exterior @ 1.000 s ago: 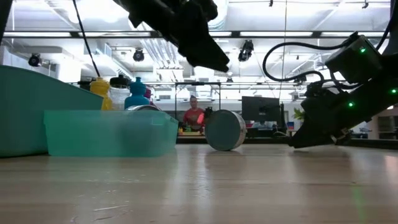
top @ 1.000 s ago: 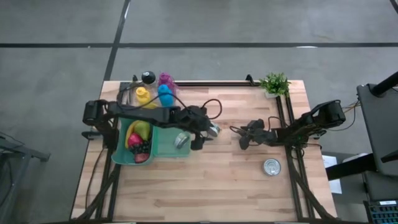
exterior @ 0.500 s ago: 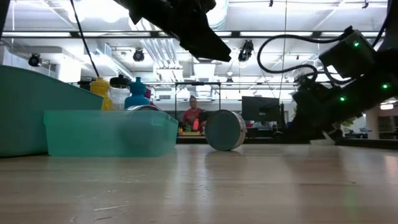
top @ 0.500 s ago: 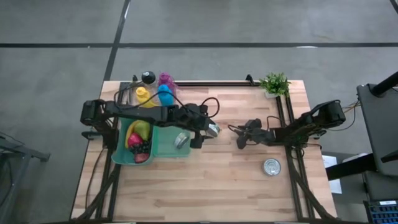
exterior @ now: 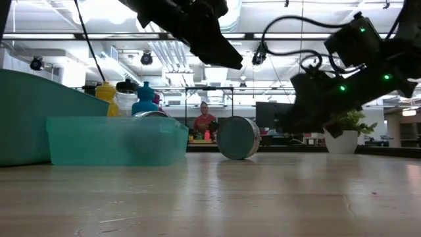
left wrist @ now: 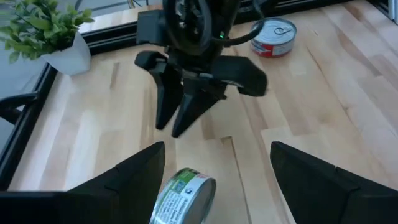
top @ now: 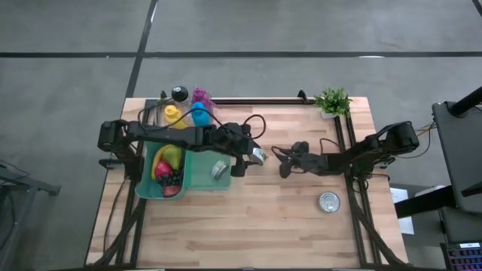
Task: Pick & Place Food Item
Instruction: Put the green tuna can into the light green bin
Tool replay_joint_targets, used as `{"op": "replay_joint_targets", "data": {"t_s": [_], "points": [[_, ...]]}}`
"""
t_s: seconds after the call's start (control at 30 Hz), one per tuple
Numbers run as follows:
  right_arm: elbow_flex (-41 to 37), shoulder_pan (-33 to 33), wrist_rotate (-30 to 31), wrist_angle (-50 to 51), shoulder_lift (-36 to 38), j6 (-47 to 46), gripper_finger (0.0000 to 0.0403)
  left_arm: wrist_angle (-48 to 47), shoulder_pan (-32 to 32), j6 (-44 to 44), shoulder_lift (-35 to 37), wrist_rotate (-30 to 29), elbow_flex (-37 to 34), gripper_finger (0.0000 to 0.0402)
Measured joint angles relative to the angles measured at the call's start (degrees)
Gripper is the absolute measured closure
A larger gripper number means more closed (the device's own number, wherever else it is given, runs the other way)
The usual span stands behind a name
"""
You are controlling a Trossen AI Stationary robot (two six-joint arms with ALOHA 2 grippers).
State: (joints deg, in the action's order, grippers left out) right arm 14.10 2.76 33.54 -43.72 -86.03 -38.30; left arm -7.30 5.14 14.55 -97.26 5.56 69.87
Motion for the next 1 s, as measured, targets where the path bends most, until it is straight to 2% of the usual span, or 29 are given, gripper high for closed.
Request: {"op": "replay_joint_targets", "data": {"t_s": [0.4, 0.8, 1.0], "points": [[-4.1, 0.0, 0.6, -0.2, 2.0, -1.8, 0.0256, 0.0, 0.3, 0.0, 0.0, 0.0, 0.0, 0.0106], [-3.1, 0.0, 1.2, -0.3, 3.5, -1.8, 0.0256, 3.0, 2.5, 0.1, -0.1, 2.1, 0.0, 0.0106], [-4.0, 0.0, 1.2, 0.3, 3.7, -1.6, 0.0256, 5.0, 3.4, 0.0, -4.1, 2.4, 0.0, 0.0106]]}}
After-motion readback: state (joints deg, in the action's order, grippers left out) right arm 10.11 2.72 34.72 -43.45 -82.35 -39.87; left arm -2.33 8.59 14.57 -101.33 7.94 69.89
